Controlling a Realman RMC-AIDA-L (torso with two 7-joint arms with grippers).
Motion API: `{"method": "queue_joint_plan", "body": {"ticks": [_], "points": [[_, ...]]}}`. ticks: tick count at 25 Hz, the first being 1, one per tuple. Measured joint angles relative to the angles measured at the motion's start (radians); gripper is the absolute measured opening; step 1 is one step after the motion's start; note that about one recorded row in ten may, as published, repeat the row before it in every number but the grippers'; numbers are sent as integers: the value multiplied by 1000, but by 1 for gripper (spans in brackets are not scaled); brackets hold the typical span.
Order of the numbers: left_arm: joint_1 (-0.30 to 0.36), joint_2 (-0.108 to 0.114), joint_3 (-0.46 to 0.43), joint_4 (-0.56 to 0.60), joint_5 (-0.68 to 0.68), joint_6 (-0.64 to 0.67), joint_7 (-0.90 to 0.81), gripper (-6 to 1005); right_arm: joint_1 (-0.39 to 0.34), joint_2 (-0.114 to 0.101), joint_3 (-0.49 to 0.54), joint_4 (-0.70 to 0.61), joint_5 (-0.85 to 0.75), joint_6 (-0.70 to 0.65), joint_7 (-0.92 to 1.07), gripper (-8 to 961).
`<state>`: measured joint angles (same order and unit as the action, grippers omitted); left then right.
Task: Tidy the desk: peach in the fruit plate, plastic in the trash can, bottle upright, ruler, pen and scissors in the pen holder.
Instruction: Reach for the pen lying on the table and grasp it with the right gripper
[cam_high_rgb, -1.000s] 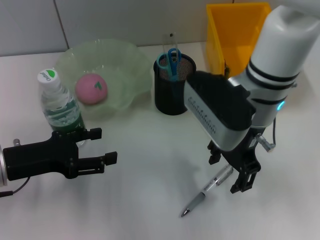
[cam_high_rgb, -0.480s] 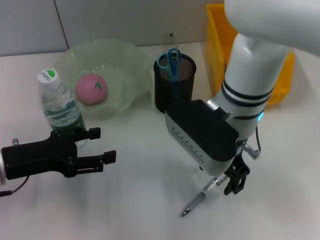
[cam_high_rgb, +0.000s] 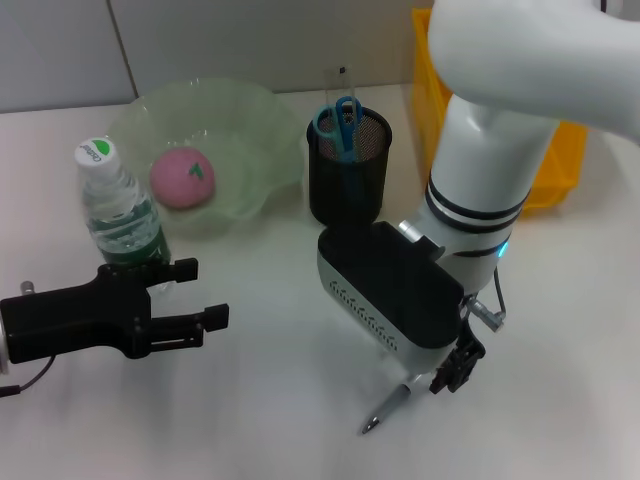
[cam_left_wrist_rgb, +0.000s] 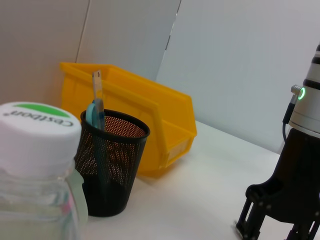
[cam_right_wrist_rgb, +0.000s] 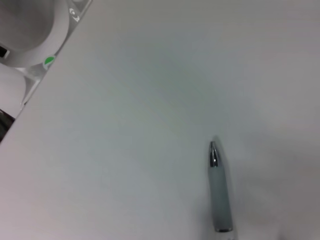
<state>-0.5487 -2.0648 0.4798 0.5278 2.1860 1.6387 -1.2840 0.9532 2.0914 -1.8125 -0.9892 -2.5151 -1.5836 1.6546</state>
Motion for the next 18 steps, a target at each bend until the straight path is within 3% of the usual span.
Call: {"method": "queue_joint_plan", "body": {"ticks": [6, 18], "points": [[6, 0, -3, 0, 0, 9, 0, 734, -4, 1, -36, 3, 6, 23, 5, 496], [7, 0, -4, 0, 0, 12, 0, 730, -6, 1, -59, 7, 6, 28, 6, 439]]}}
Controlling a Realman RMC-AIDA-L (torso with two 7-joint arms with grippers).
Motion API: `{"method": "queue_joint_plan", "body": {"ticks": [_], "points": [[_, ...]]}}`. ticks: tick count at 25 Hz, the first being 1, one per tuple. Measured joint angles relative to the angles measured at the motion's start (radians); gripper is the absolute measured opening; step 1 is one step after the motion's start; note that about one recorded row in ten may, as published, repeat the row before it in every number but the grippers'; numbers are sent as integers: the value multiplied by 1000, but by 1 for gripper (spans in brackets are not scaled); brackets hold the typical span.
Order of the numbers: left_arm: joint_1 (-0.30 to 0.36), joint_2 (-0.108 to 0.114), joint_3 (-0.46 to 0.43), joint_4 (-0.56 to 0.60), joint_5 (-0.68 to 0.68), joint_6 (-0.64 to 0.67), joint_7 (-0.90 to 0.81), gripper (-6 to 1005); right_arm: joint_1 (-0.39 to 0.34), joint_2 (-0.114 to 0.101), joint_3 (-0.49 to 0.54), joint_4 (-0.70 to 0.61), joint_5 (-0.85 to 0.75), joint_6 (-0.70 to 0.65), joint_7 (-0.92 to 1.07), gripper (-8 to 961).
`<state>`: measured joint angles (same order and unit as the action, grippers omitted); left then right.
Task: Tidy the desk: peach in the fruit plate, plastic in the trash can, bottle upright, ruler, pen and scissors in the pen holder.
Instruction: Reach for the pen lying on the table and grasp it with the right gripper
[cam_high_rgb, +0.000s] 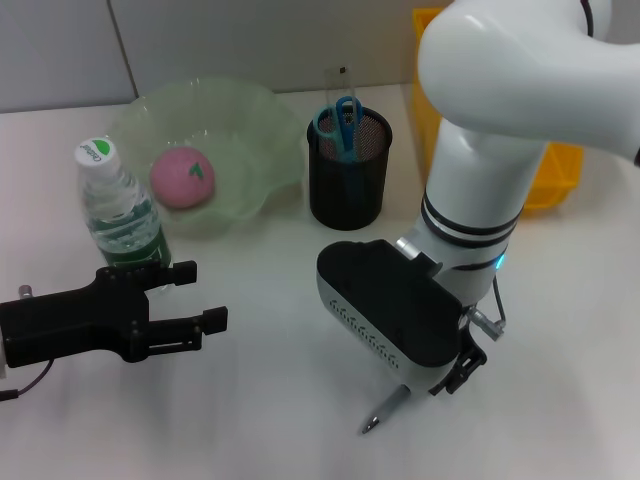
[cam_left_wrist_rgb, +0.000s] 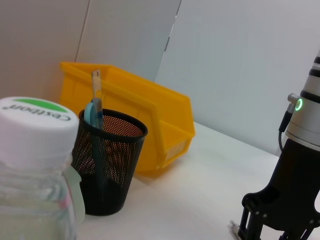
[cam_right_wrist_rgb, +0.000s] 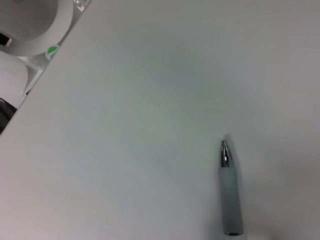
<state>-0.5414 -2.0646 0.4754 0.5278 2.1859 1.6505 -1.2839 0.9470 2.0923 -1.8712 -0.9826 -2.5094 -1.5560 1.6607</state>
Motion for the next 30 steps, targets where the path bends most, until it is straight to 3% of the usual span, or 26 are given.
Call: {"method": "queue_joint_plan", "body": {"ticks": [8, 12, 30], "points": [[2, 0, 0, 0, 0, 0, 0, 728, -8, 0, -19, 1, 0, 22, 0, 440], [3, 0, 0, 0, -1, 2, 0, 726, -8, 0, -25, 1, 0, 24, 0, 355], [15, 0, 0, 0, -23, 10, 0, 721, -11, 0, -37, 12, -1, 44, -6, 263]]}}
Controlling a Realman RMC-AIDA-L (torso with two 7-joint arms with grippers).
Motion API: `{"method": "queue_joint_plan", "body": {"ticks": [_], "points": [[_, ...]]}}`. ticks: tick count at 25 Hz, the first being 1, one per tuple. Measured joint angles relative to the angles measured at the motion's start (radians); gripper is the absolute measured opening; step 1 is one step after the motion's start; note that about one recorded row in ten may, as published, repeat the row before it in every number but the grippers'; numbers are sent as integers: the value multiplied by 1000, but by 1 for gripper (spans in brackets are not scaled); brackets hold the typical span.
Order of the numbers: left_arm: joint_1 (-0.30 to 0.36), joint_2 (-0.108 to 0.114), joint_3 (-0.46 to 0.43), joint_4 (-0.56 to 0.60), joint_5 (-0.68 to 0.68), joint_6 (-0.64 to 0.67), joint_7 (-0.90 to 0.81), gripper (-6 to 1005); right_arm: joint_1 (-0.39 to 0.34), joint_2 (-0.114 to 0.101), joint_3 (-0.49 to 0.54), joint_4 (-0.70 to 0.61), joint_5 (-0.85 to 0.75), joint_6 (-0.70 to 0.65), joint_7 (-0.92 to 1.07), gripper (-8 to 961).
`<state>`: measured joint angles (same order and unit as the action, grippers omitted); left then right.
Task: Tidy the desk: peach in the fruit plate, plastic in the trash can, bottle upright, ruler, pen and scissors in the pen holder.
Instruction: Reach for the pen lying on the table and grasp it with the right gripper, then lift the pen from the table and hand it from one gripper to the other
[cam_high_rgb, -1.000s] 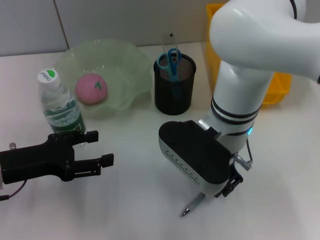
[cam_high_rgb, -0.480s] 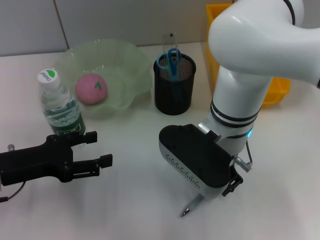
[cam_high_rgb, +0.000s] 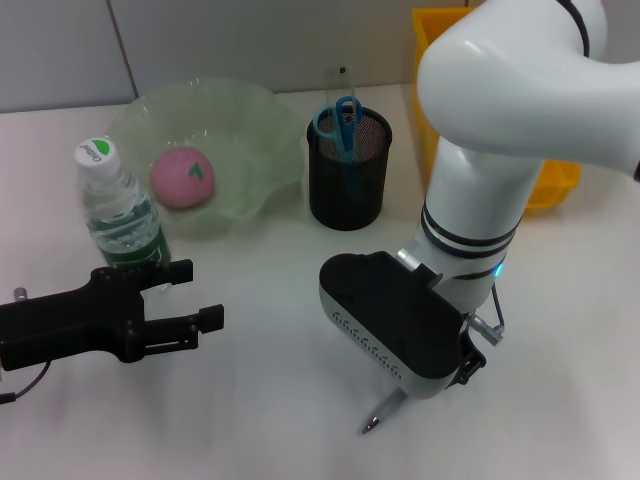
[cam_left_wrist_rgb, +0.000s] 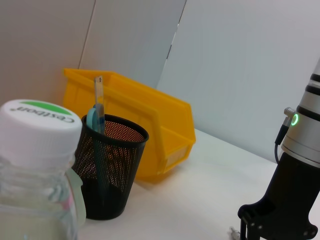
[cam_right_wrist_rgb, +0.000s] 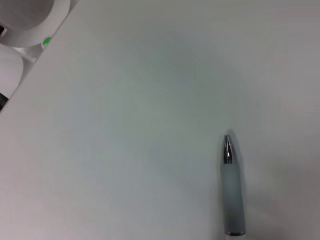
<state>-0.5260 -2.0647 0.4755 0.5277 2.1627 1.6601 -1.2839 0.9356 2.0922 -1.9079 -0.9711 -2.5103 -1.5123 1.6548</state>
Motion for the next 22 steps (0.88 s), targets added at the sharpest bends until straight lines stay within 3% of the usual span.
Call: {"method": "queue_joint_plan", "body": {"ticks": [9, 12, 13, 14, 18, 22], "points": [[1, 0, 0, 0, 0, 3, 0, 718, -15, -5, 60, -50, 0, -37, 0, 144], [1, 0, 0, 0, -5, 13, 0, 717, -43, -8, 157, -133, 0, -102, 0, 134], [1, 0, 0, 0, -17, 25, 0, 716, -70, -10, 250, -200, -1, -145, 0, 131], [1, 0, 0, 0, -17, 25, 0, 716, -70, -10, 250, -200, -1, -145, 0, 128], [5, 0, 2, -2, -84, 80, 10, 715, -142, -11, 447, -287, 20, -192, 4, 124], [12, -1, 5, -9, -129, 112, 16, 713, -201, -11, 533, -299, 70, -191, 32, 125]]}}
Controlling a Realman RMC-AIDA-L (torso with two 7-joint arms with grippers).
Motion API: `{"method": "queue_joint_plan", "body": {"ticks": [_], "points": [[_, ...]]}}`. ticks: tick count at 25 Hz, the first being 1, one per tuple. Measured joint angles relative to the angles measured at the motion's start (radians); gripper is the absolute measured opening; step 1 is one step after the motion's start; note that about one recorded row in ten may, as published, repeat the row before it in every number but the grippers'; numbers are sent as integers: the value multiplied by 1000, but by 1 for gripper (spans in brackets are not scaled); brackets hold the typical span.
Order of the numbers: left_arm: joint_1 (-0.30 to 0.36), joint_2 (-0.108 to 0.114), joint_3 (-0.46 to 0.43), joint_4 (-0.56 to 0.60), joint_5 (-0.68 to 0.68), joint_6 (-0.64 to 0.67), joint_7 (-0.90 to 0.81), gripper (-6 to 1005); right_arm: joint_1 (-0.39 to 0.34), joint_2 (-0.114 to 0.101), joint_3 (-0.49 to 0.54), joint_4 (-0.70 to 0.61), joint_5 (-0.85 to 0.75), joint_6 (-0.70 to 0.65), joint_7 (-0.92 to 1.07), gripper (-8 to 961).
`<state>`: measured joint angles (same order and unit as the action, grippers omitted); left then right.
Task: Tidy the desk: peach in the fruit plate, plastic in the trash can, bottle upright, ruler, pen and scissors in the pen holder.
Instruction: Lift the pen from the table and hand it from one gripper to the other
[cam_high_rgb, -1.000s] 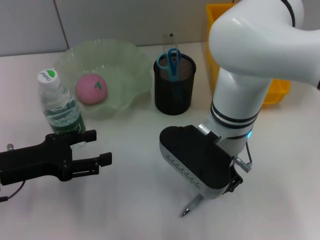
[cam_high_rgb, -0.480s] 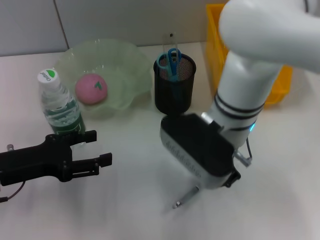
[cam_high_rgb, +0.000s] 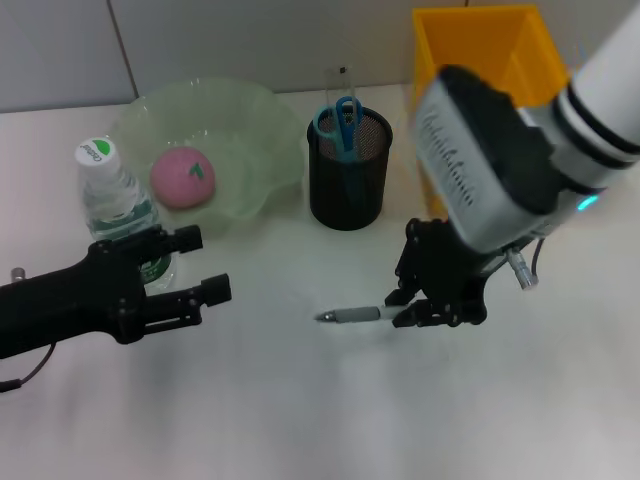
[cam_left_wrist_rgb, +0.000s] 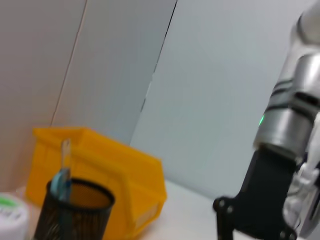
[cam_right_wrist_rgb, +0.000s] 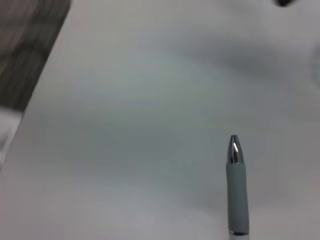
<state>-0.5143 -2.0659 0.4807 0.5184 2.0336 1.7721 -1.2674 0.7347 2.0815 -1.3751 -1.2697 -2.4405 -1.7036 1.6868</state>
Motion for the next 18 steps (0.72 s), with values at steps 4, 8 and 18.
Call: {"method": "queue_joint_plan", "body": {"ticks": [4, 8, 18], "points": [[2, -3, 1, -55, -65, 37, 57, 712, -84, 1, 52, -2, 76, 38, 33, 124], [4, -3, -3, -125, -123, 41, 125, 711, -161, 0, 102, -2, 209, 75, 37, 124], [14, -4, -6, -187, -195, 27, 138, 707, -285, 1, 131, 88, 498, 166, -53, 124]]}}
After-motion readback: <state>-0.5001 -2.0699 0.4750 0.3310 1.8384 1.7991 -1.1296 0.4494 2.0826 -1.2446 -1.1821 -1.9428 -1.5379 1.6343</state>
